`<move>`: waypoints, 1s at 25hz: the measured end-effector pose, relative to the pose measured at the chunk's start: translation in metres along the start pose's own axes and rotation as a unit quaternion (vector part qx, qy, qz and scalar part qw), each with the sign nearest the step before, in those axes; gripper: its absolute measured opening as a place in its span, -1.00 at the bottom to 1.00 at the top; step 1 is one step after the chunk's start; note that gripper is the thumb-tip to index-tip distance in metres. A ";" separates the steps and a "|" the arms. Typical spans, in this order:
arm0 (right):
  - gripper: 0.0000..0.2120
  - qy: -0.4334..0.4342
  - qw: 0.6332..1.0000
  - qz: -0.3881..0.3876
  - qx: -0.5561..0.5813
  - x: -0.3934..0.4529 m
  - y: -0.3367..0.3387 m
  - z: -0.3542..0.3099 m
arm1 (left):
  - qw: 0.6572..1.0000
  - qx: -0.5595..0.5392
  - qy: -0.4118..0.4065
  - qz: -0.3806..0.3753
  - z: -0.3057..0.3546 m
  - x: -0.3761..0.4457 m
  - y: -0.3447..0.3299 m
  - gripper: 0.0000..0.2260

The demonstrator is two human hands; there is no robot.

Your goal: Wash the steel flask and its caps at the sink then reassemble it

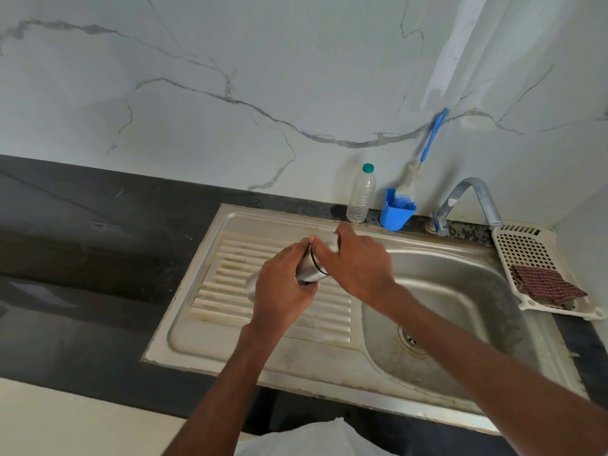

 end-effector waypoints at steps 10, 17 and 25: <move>-0.32 -0.040 0.987 -0.100 0.118 0.051 -0.024 -0.053 | 0.998 -0.029 0.047 0.032 -0.058 0.021 0.027 -0.33; -0.37 -0.018 0.962 -0.117 0.244 0.073 -0.054 -0.050 | 0.962 -0.174 0.170 0.121 -0.111 0.029 0.056 -0.26; -0.42 -0.038 0.975 -0.121 0.183 0.073 -0.073 0.002 | 0.951 -0.198 0.189 0.143 -0.125 0.027 0.051 -0.27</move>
Point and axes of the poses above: each hand's wrist, its own x-axis towards the middle knuckle, its own y-axis out of the back of the hand, z = x × y, the point moved 3 cm from there along x, towards the middle knuckle, and after that the axes turned 12 degrees about -z, right-handed, at the moved point
